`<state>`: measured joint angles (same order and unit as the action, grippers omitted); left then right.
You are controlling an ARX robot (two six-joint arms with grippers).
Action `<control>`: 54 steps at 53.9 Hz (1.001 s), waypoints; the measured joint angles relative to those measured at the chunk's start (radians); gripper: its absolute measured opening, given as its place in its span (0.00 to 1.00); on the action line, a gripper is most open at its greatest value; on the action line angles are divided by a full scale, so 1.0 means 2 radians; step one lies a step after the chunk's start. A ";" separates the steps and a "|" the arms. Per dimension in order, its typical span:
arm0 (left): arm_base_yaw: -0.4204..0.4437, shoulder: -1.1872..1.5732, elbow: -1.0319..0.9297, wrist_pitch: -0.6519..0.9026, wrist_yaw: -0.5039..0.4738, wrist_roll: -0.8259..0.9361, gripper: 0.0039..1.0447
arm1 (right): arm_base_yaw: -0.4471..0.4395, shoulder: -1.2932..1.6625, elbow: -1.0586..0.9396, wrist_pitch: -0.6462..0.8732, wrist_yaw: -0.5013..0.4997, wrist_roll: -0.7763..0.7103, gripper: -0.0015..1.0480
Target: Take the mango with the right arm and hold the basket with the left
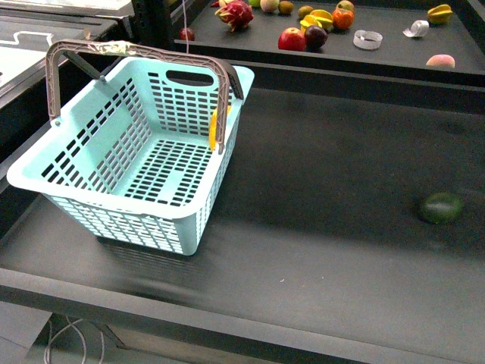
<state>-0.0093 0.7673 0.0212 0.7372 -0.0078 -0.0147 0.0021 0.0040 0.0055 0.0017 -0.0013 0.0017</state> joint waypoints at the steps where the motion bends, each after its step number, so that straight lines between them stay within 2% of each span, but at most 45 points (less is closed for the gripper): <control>1: 0.002 -0.012 0.000 -0.010 0.001 0.000 0.02 | 0.000 0.000 0.000 0.000 0.000 0.000 0.92; 26: 0.003 -0.175 -0.001 -0.159 0.004 0.003 0.02 | 0.000 0.000 0.000 0.000 0.000 0.000 0.92; 54: 0.003 -0.284 -0.001 -0.267 0.004 0.003 0.02 | 0.000 0.000 0.000 0.000 0.000 0.000 0.92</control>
<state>-0.0029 0.1989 0.0200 0.2031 -0.0002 -0.0078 0.0021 0.0040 0.0055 0.0017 -0.0013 0.0017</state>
